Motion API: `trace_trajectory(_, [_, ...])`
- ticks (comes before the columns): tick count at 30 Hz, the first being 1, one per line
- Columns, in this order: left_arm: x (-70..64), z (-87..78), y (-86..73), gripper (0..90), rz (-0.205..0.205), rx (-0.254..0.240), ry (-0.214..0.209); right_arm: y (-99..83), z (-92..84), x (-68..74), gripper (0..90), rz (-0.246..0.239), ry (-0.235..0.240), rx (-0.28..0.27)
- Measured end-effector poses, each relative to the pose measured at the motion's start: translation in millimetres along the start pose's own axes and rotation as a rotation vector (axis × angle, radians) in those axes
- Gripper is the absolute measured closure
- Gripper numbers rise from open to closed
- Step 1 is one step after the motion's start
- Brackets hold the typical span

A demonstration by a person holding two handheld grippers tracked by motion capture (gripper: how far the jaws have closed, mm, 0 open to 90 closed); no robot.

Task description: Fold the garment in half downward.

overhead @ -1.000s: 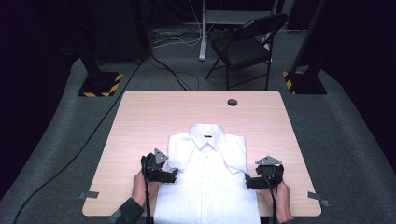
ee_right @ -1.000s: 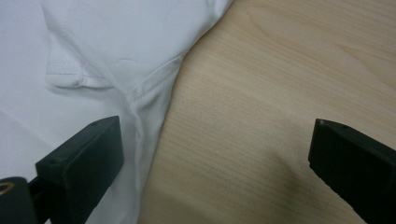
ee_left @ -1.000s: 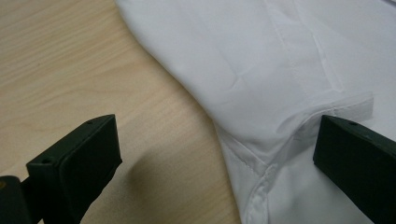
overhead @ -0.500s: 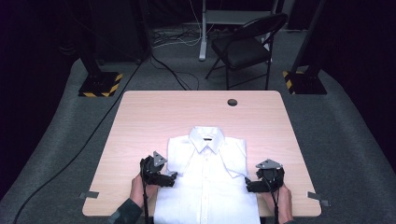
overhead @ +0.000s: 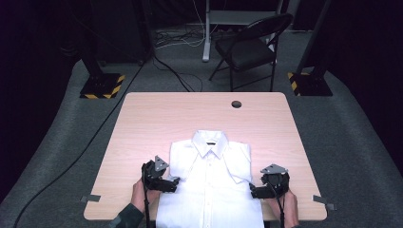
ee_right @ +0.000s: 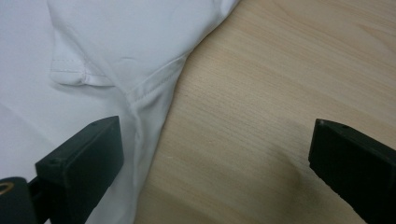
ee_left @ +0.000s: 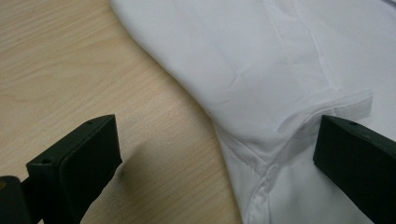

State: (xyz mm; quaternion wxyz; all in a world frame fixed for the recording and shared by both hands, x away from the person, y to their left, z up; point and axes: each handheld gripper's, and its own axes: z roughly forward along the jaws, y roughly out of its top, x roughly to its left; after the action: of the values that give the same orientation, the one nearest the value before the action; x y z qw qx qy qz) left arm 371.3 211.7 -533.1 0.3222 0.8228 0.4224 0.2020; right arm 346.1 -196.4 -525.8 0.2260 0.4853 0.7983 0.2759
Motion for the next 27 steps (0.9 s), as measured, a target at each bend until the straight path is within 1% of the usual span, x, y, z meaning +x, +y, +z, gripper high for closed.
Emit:
trace_trajectory(4, [-0.5,-1.6,-1.8,0.1,0.000,0.000,-0.004,-1.2,-1.4,1.4,2.2,-0.004,0.002,0.002])
trace_trajectory(6, [-0.6,-2.6,-3.5,0.1,-0.006,0.000,-0.010,-2.4,-2.5,2.0,2.2,-0.003,0.008,0.005])
trace_trajectory(15, [-1.6,-4.7,-5.6,0.1,-0.005,0.003,-0.016,-4.6,-4.9,3.7,2.1,-0.007,0.016,0.011])
trace_trajectory(19, [-1.5,-5.7,-7.1,0.1,-0.014,0.005,-0.023,-5.5,-5.6,3.9,2.1,-0.004,0.023,0.014])
trace_trajectory(27, [-3.4,-7.9,-8.5,0.1,-0.004,0.010,-0.024,-6.5,-7.2,4.6,1.9,-0.008,0.031,0.022])
